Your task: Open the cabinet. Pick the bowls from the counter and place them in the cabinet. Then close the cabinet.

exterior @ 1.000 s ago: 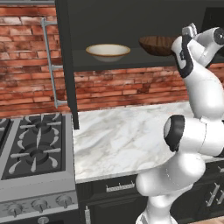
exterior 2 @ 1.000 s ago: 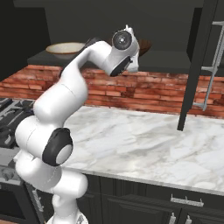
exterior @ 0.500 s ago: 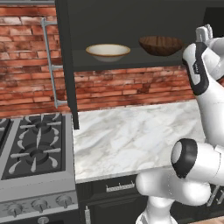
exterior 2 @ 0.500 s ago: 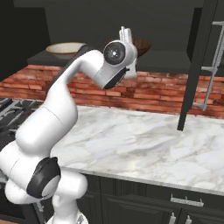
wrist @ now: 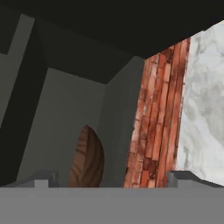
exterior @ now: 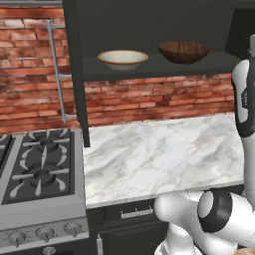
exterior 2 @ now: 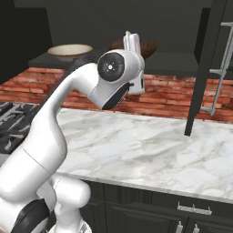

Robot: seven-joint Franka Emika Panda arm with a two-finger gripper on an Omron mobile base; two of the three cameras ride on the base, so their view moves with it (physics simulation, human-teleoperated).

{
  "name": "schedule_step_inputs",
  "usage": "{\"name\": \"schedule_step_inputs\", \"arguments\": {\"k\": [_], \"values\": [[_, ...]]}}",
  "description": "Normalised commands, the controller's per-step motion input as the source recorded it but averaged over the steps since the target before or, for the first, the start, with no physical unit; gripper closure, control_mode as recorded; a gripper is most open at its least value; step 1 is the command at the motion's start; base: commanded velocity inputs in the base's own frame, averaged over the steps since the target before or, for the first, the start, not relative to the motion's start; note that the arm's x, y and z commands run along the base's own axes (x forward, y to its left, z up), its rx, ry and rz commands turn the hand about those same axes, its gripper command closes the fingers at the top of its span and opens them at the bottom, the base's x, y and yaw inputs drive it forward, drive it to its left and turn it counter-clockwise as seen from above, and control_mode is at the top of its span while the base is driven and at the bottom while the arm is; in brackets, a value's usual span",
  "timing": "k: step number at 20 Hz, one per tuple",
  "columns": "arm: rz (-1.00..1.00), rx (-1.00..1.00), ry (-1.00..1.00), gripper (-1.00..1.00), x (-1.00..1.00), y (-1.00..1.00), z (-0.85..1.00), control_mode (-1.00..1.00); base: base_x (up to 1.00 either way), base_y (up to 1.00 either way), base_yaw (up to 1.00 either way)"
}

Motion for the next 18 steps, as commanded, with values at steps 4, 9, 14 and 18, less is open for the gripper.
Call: {"name": "schedule_step_inputs", "arguments": {"k": [4,9,14,18], "values": [[-0.02,0.0,0.0,-1.0,-1.0,-0.01,0.0,-1.0,0.0,0.0,0.0],[0.0,0.0,0.0,-1.0,-0.86,0.02,0.0,-1.0,0.0,0.0,0.0],[0.0,0.0,0.0,-1.0,-0.67,0.01,0.0,-1.0,0.0,0.0,0.0],[0.0,0.0,0.0,-1.0,-0.58,0.09,0.0,-1.0,0.0,0.0,0.0]]}}
